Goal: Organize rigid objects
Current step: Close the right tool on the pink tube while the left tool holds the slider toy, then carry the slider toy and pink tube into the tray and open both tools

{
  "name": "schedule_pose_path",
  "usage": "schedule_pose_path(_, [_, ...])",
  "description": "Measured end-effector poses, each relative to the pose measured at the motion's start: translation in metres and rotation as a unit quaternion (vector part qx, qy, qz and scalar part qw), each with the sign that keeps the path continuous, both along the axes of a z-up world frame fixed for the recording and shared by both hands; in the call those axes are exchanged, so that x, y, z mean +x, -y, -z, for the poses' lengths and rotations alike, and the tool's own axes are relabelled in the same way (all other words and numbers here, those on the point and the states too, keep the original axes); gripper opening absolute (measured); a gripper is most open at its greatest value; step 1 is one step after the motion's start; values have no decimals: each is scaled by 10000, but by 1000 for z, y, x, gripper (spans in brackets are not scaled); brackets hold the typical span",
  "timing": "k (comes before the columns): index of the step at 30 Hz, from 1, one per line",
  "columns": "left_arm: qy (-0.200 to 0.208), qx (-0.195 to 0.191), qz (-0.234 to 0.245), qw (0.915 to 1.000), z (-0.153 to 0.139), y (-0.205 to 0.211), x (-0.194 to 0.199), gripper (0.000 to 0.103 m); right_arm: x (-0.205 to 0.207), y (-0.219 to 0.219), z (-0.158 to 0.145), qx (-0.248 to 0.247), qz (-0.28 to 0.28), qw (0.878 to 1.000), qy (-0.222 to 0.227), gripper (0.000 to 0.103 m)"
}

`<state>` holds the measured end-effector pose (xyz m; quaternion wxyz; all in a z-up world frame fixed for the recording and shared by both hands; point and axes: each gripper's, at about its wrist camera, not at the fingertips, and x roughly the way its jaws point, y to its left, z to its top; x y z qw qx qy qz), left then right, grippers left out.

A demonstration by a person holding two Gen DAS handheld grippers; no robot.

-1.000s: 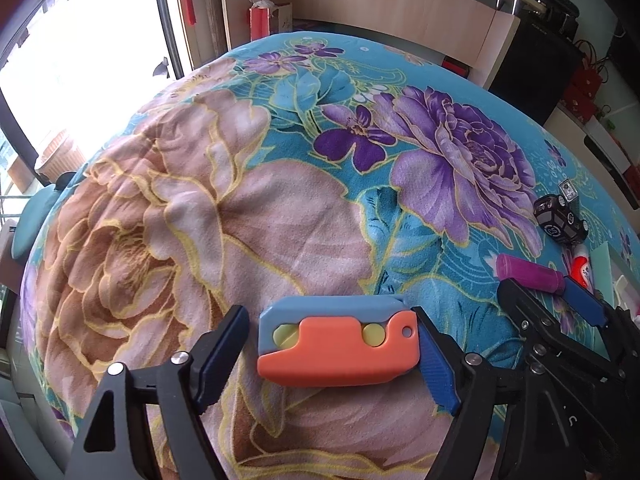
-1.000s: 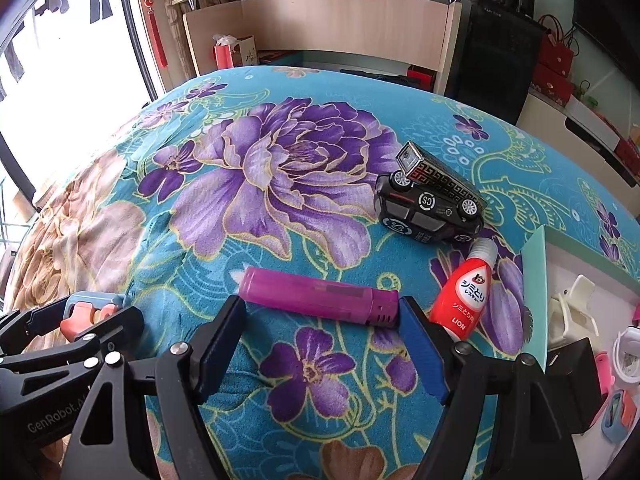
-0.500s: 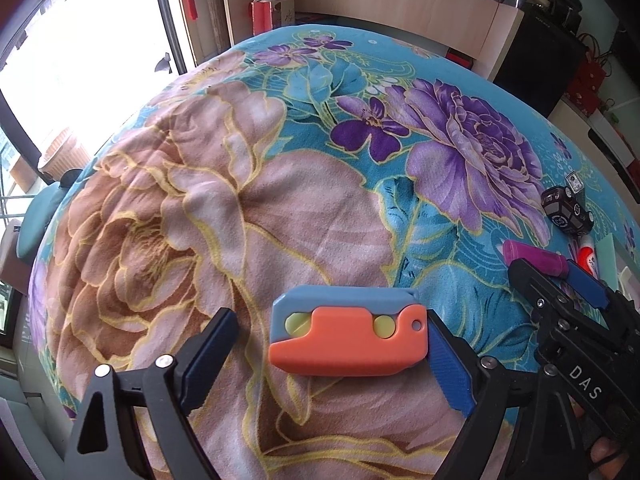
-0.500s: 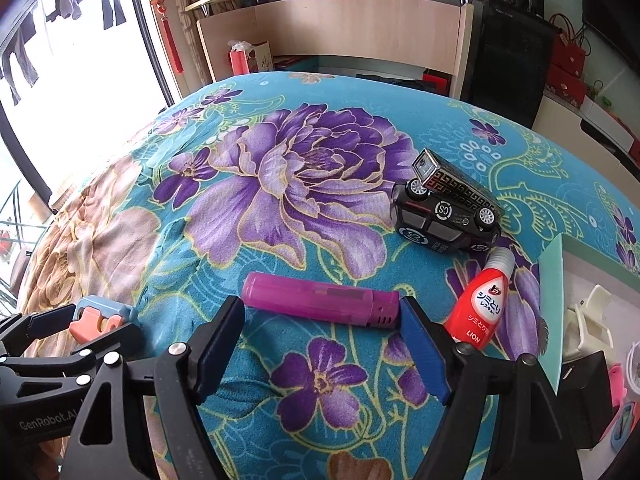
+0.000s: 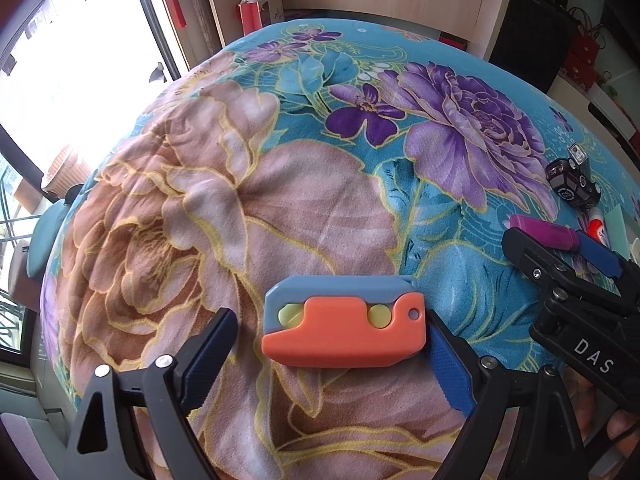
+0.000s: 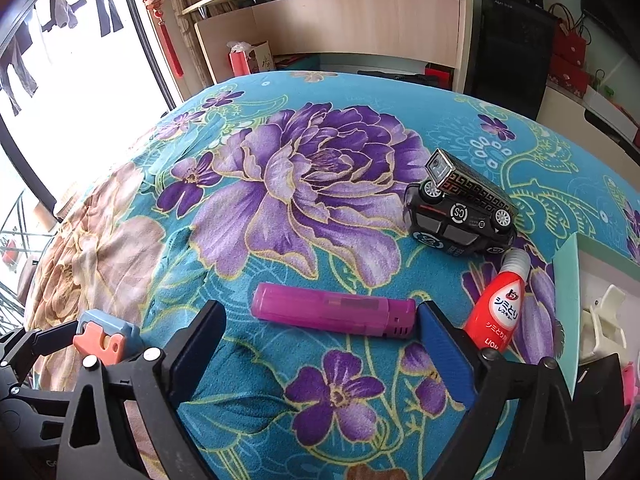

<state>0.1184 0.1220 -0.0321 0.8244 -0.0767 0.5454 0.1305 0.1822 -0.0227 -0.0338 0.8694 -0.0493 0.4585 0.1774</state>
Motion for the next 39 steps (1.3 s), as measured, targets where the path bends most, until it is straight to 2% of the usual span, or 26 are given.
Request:
schedule_pose_path(3, [24, -27, 46, 10000, -1, 1, 0, 88, 0, 0, 1, -62, 75, 9999, 56, 96])
schedule_pose_path(6, [120, -93, 148, 9998, -3, 4, 1, 73, 0, 0, 1, -133, 147, 9998, 93, 93])
schedule_pose_path(7, [145, -88, 171, 9997, -5, 5, 1, 73, 0, 0, 0, -213, 175, 9995, 138, 83])
schedule_pose_path(15, [229, -87, 209, 9995, -7, 6, 6, 73, -2, 5, -4, -103, 200, 9996, 147, 83])
schedule_pose_path(20, [563, -174, 436, 9973, -25, 20, 7, 73, -15, 25, -38, 134, 318, 9982, 491, 83])
schedule_pose_path(24, [863, -236, 897, 9919, -45, 49, 10, 73, -22, 63, -66, 161, 799, 9949, 589, 83])
schedule_pose_path(28, [1130, -338, 1444, 9825, -64, 88, 12, 73, -28, 110, -80, 2, 1342, 9897, 494, 83])
schedule_pose_path(31, [1261, -346, 1987, 9713, -76, 126, 11, 73, -37, 147, -82, -242, 1747, 9835, 401, 83])
schedule_pose_path(39, [1338, -390, 3399, 9301, -86, 228, -8, 73, -70, 224, -82, -512, 2427, 9685, 210, 83])
